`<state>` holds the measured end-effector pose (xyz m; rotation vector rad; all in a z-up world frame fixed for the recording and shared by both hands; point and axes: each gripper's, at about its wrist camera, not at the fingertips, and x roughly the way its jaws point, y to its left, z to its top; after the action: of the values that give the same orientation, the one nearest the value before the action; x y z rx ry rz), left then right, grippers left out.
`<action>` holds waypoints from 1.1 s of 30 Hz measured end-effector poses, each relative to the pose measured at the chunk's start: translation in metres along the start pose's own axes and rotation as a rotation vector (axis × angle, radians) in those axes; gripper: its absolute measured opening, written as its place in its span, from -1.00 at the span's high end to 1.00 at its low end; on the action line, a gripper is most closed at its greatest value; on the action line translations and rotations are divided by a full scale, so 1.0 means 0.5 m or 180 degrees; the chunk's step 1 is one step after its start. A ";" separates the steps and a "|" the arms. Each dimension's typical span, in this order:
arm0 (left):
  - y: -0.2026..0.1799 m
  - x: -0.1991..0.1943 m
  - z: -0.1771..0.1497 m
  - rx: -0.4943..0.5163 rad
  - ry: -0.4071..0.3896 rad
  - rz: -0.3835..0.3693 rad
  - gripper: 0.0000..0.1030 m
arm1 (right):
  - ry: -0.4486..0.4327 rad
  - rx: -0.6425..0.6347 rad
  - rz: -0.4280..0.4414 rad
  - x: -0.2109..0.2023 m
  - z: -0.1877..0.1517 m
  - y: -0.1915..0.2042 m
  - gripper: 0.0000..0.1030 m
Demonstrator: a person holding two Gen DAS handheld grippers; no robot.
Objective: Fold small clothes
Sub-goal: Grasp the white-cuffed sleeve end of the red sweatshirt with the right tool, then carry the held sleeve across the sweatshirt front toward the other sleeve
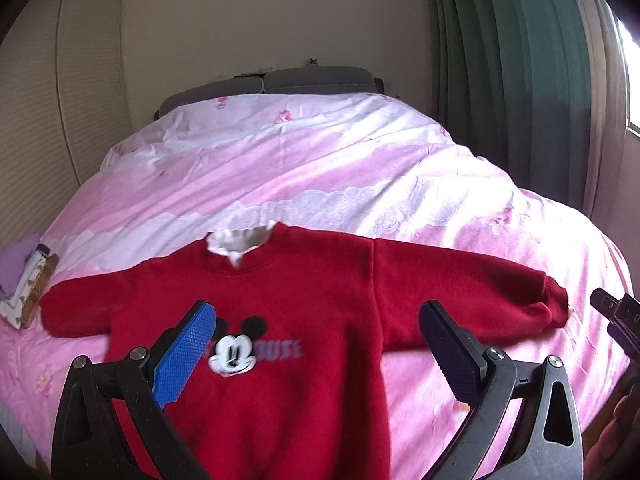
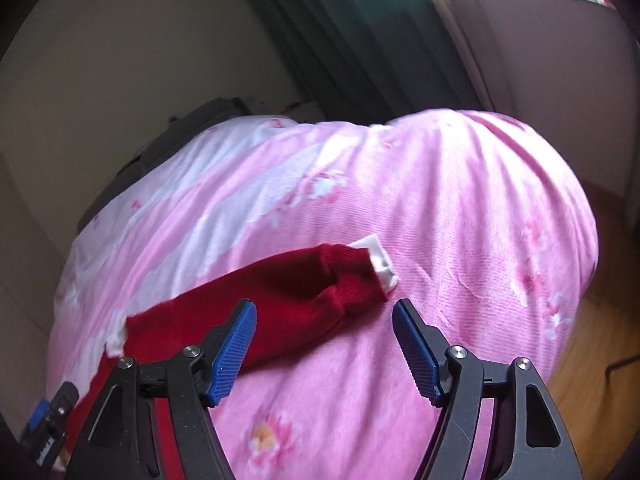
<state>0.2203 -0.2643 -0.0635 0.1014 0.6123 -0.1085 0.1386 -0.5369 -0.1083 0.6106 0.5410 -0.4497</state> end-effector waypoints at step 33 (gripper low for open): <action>-0.036 0.118 0.020 -0.0074 0.0129 0.0093 -1.00 | 0.0002 0.0709 0.0334 0.162 0.017 -0.075 0.75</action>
<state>0.2716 -0.2876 -0.0905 0.0902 0.6522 -0.0712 0.1834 -0.5887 -0.1661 0.8486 0.4604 -0.4134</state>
